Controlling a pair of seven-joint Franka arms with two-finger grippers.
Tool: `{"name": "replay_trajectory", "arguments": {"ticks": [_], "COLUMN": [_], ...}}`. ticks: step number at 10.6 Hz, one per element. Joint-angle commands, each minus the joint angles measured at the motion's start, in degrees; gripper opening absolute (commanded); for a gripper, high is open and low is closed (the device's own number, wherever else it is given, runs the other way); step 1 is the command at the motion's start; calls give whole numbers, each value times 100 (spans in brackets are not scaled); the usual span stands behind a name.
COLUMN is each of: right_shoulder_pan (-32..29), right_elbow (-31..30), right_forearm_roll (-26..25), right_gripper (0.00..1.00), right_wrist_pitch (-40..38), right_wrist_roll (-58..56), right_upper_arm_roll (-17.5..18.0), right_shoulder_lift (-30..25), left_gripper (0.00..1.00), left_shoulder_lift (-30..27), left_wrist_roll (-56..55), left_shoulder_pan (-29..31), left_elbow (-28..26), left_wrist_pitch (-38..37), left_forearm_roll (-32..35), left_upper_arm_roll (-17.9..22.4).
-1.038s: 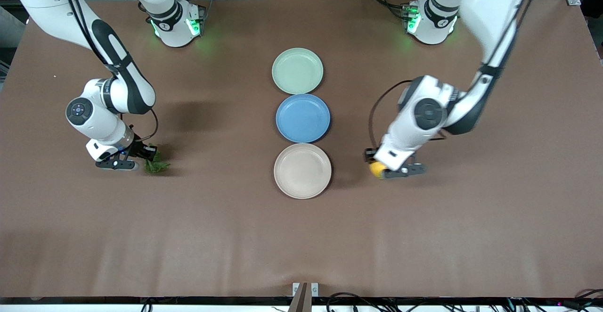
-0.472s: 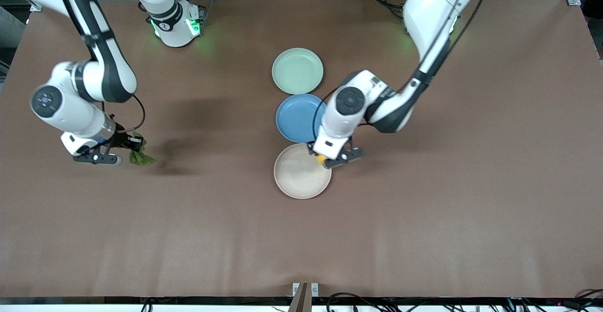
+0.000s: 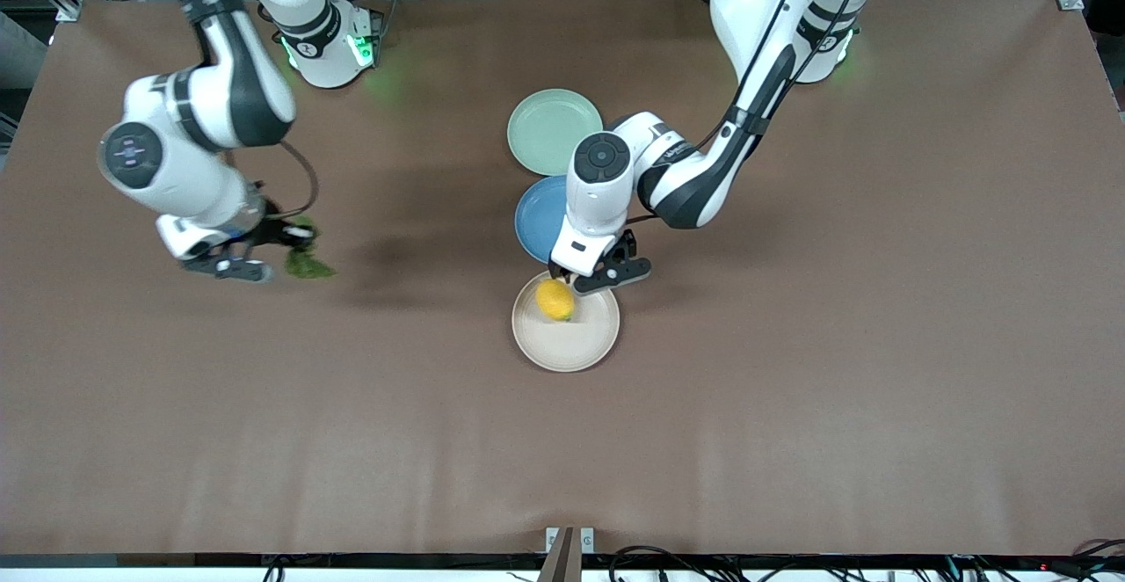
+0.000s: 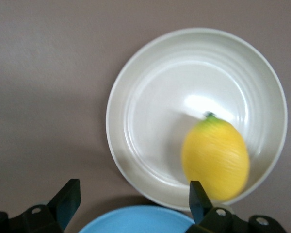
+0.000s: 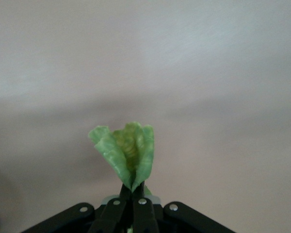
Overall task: Place lemon and lettuce in plates
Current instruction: 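Carry the lemon with the left gripper onto the cream plate, then move the lettuce to the green plate while the left gripper withdraws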
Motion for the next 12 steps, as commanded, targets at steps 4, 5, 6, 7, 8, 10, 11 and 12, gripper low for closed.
{"name": "replay_trajectory", "arguments": {"ticks": [4,5,6,7,8,10,11,12], "right_shoulder_pan": [683,798,878,1079,1133,1474,1668,1878], "right_elbow": [-5,47,48,48,48,30,13,13], "right_forearm_roll": [304,304,295,287,269,207,146,-141], "right_gripper": [0,0,0,0,0,0,0,0], "right_wrist_pitch": [-221,-239,-221,-186,-38,252,506,682], "right_wrist_roll": [3044,3372,3680,3970,4216,4605,4640,4971], "right_upper_arm_roll": [1982,2429,2825,3055,3371,3514,3506,3453], "right_shoulder_lift": [-246,-193,-184,-62,122,490,754,1035], "left_gripper": [100,100,100,100,100,100,100,100], "left_shoulder_lift": [-568,-691,-761,-840,-893,-1121,-1218,-1393], "left_wrist_roll": [1098,1503,1777,2076,2436,3531,4156,4510], "left_shoulder_pan": [1121,1359,1440,1641,1764,2333,2624,2932], "left_elbow": [62,45,62,62,62,36,19,-138], "left_wrist_pitch": [-1335,-1511,-1791,-1933,-2065,-2538,-2741,-2786], "left_forearm_roll": [142,124,124,124,124,124,89,80], "left_upper_arm_roll": [16,-10,-11,-11,-19,-46,-81,-98]}}
